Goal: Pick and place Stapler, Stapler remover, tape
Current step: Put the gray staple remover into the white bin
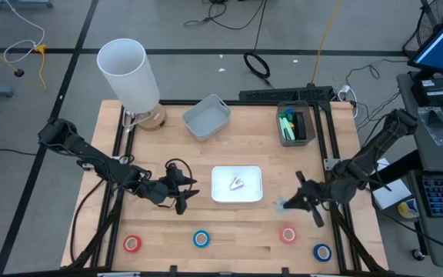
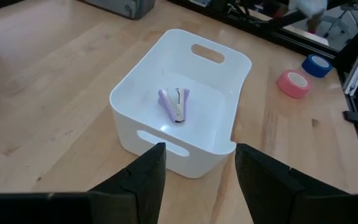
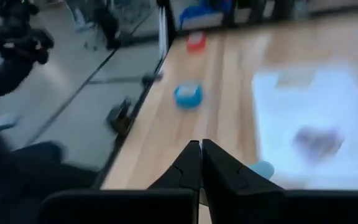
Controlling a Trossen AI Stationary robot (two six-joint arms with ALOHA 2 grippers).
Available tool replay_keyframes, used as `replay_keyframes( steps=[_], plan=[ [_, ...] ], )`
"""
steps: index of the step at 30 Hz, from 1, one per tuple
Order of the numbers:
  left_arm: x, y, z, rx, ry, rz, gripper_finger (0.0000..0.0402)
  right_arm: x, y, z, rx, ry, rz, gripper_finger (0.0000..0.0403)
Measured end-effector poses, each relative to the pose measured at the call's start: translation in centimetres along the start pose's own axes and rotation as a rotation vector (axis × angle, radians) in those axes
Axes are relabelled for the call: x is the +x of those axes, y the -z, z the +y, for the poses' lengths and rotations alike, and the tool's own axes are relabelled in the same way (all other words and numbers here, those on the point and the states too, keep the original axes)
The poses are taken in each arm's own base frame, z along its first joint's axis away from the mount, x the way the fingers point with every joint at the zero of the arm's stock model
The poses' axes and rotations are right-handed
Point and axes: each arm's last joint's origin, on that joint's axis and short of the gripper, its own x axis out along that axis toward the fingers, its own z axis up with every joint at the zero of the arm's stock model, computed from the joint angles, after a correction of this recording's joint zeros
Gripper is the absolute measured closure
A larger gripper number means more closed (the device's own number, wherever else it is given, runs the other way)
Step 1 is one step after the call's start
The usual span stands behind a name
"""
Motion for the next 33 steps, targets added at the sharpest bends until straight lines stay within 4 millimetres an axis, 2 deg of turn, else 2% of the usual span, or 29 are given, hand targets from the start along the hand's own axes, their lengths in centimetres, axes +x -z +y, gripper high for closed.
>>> replay_keyframes(
  steps=[5, 9, 16, 21, 28, 33],
  plan=[
    [0.0, 0.0, 0.0, 0.035, 0.002, -0.003, 0.0211, 1.8, -1.4, -1.0, -0.171, 0.086, -0.112, 0.0403],
    [0.1, -0.4, -0.1, 0.085, 0.012, -0.027, 0.0211, 4.0, -2.0, -2.6, -0.255, 0.137, -0.116, 0.0403],
    [0.4, -1.0, 0.3, 0.151, 0.008, -0.053, 0.0211, 7.8, -2.1, -6.2, -0.290, 0.150, -0.090, 0.0403],
    [0.5, -1.1, 0.5, 0.170, 0.003, -0.052, 0.0211, 9.3, -2.4, -8.6, -0.296, 0.161, -0.123, 0.0403],
    [0.6, 0.8, 1.7, 0.144, 0.033, -0.101, 0.0211, 10.8, -2.1, -11.3, -0.284, 0.169, -0.135, 0.0403],
    [-0.5, 2.1, 3.3, 0.111, 0.101, -0.176, 0.0211, 12.5, -2.8, -12.3, -0.280, 0.155, -0.116, 0.0403]
  ],
)
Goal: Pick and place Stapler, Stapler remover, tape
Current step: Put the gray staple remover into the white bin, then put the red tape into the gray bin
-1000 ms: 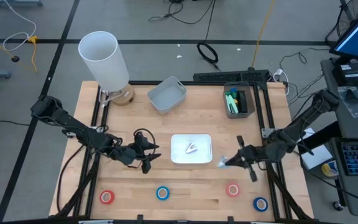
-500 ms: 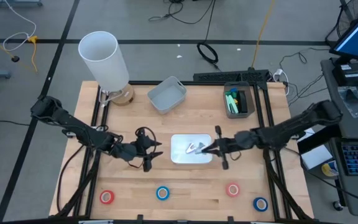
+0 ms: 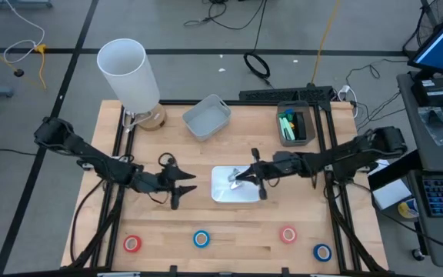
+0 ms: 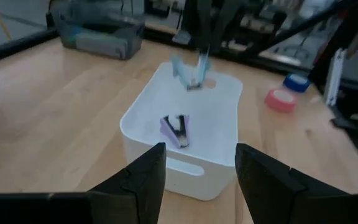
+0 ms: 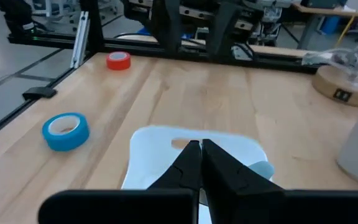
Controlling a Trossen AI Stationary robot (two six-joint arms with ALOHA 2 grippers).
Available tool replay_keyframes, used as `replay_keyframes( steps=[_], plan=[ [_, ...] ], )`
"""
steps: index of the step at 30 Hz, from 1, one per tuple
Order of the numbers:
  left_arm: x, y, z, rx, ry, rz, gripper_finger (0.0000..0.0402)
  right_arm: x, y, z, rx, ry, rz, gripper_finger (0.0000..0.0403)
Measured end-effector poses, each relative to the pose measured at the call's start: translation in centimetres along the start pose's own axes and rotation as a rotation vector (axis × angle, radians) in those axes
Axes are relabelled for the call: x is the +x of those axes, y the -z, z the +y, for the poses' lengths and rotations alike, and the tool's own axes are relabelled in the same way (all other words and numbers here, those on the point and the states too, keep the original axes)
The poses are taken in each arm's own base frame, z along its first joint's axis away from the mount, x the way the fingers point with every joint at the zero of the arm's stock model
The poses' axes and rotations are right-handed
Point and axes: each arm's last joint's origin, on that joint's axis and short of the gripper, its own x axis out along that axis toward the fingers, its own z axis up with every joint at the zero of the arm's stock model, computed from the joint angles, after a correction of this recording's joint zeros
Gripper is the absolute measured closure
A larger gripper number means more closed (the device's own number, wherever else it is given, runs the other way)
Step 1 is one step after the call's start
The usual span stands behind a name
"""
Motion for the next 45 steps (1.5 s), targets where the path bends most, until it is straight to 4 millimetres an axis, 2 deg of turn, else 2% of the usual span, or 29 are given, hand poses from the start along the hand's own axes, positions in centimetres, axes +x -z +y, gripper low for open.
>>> replay_keyframes(
  steps=[3, 7, 14, 23, 29, 38, 41, 45],
  plan=[
    [-1.1, 0.2, 0.8, 0.004, 0.022, -0.029, 0.0211, 1.7, -0.2, -0.3, -0.027, -0.012, 0.021, 0.0403],
    [-2.4, -0.5, 1.0, 0.018, 0.099, -0.062, 0.0211, 3.8, 0.2, -0.7, -0.042, -0.009, 0.084, 0.0403],
    [-3.8, -2.1, 1.4, 0.123, 0.197, -0.134, 0.0211, 5.3, 1.9, -2.6, 0.003, 0.039, 0.184, 0.0403],
    [-4.1, -2.8, 1.8, 0.158, 0.222, -0.169, 0.0211, 5.2, 3.2, -3.5, 0.051, 0.032, 0.274, 0.0403],
    [-4.1, -3.8, 2.1, 0.020, 0.224, -0.251, 0.0211, 5.0, 2.5, -3.2, 0.203, -0.049, 0.247, 0.0396],
    [-4.1, -4.7, 2.5, -0.141, 0.229, -0.313, 0.0211, 4.9, 2.6, -3.1, 0.308, -0.040, 0.258, 0.0353],
    [-4.1, -4.7, 2.5, -0.203, 0.234, -0.306, 0.0211, 4.4, 1.3, -3.0, 0.366, -0.059, 0.214, 0.0335],
    [-3.9, -4.3, 2.6, -0.239, 0.227, -0.263, 0.0211, 2.4, -2.0, -3.0, 0.393, -0.087, 0.097, 0.0322]
  ],
)
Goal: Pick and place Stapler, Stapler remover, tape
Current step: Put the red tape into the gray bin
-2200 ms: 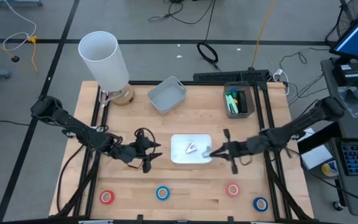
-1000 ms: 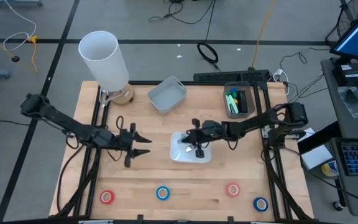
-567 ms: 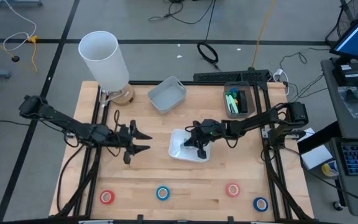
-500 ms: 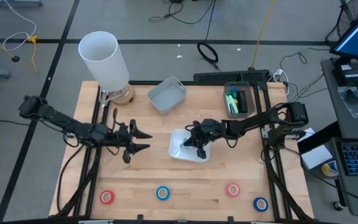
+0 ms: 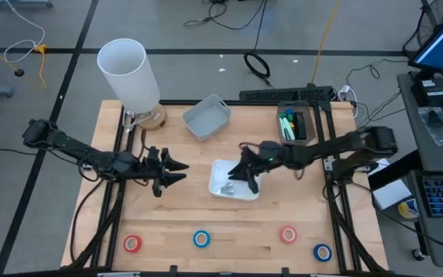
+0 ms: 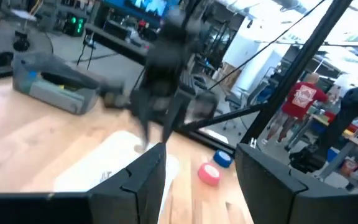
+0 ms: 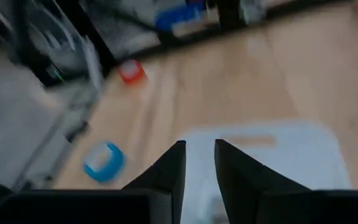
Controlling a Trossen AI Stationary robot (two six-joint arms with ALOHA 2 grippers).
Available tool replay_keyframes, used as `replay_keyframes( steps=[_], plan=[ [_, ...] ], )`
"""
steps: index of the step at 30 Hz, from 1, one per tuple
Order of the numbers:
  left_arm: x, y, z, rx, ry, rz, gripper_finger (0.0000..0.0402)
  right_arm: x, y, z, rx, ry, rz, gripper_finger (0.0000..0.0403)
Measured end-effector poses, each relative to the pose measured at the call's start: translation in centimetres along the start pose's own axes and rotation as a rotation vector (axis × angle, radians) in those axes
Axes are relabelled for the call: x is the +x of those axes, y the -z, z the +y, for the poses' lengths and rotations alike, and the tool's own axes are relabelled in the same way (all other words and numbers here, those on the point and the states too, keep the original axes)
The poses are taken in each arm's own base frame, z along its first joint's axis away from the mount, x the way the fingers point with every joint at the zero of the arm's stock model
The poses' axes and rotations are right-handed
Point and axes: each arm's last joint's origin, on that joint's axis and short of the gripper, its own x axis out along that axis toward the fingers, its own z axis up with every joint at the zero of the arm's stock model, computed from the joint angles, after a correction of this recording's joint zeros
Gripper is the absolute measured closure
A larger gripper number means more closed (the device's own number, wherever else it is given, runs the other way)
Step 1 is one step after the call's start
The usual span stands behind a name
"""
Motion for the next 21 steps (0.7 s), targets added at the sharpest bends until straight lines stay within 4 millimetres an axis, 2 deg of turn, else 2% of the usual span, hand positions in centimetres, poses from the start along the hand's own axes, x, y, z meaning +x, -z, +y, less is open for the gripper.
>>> replay_keyframes(
  steps=[3, 5, 8, 12, 16, 21],
  plan=[
    [0.0, 0.2, 0.1, -0.007, -0.011, 0.021, 0.0211, -2.8, -2.2, 0.8, 0.004, 0.061, -0.084, 0.0324],
    [0.0, 0.5, 0.3, 0.002, -0.034, 0.044, 0.0211, -4.7, -2.9, 1.0, 0.018, 0.174, -0.088, 0.0327],
    [-0.1, 1.2, 0.8, 0.029, -0.112, 0.101, 0.0211, -7.2, -2.6, 0.8, 0.027, 0.352, -0.016, 0.0332],
    [-0.3, 2.1, 1.6, 0.026, -0.230, 0.168, 0.0211, -9.6, -2.0, -0.1, 0.060, 0.516, 0.084, 0.0343],
    [-0.3, 2.1, 2.2, -0.071, -0.291, 0.165, 0.0211, -10.5, -1.8, -1.9, 0.098, 0.570, 0.136, 0.0354],
    [-0.2, 1.8, 2.9, -0.097, -0.331, 0.143, 0.0211, -10.1, -1.7, -4.6, 0.143, 0.452, 0.180, 0.0366]
  ],
)
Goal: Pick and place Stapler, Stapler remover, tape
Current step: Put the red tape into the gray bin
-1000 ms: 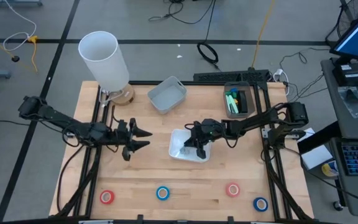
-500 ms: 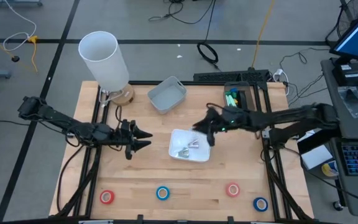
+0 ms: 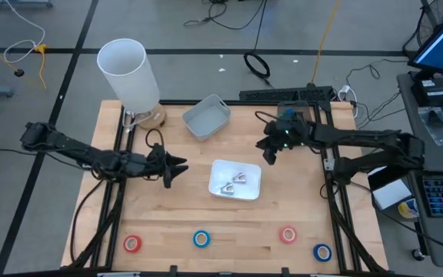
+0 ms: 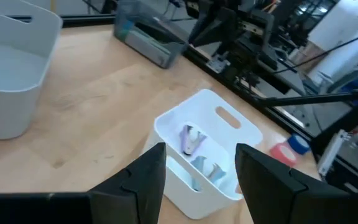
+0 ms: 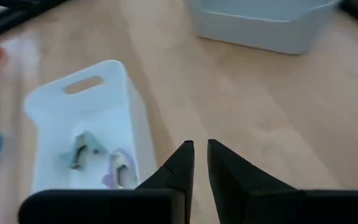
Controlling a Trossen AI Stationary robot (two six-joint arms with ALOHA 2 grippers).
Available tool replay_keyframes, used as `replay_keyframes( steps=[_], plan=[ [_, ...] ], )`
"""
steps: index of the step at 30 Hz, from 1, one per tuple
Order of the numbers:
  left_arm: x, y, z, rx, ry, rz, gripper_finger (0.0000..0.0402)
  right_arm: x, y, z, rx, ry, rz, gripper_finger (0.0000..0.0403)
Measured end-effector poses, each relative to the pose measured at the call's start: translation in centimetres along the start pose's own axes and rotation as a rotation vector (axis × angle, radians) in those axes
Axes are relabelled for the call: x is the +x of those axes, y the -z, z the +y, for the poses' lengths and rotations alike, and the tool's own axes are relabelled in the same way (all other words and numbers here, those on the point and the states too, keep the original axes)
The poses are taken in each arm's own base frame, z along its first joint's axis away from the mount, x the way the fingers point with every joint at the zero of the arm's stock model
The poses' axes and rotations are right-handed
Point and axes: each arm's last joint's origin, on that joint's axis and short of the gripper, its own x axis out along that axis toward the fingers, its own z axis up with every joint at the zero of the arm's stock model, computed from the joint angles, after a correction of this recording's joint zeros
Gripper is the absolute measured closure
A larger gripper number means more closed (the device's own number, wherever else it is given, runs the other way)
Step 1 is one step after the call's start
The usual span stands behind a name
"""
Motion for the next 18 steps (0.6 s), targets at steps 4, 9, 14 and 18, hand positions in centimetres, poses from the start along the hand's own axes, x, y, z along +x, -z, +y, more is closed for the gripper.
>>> replay_keyframes(
  steps=[4, 9, 14, 18],
  plan=[
    [0.2, -0.1, 0.6, 0.002, -0.040, 0.003, 0.0211, 1.7, -0.5, -1.2, 0.005, -0.132, -0.004, 0.0374],
    [0.3, -0.2, 0.8, 0.002, -0.056, 0.006, 0.0211, 3.7, -0.4, -1.6, 0.035, -0.238, 0.024, 0.0379],
    [0.3, 0.2, 1.1, 0.010, -0.062, 0.064, 0.0211, 4.7, 0.1, -1.8, 0.059, -0.232, 0.060, 0.0380],
    [0.2, 0.5, 1.3, 0.007, -0.076, 0.094, 0.0211, 5.2, 0.3, -1.9, 0.085, -0.230, 0.076, 0.0381]
  ],
)
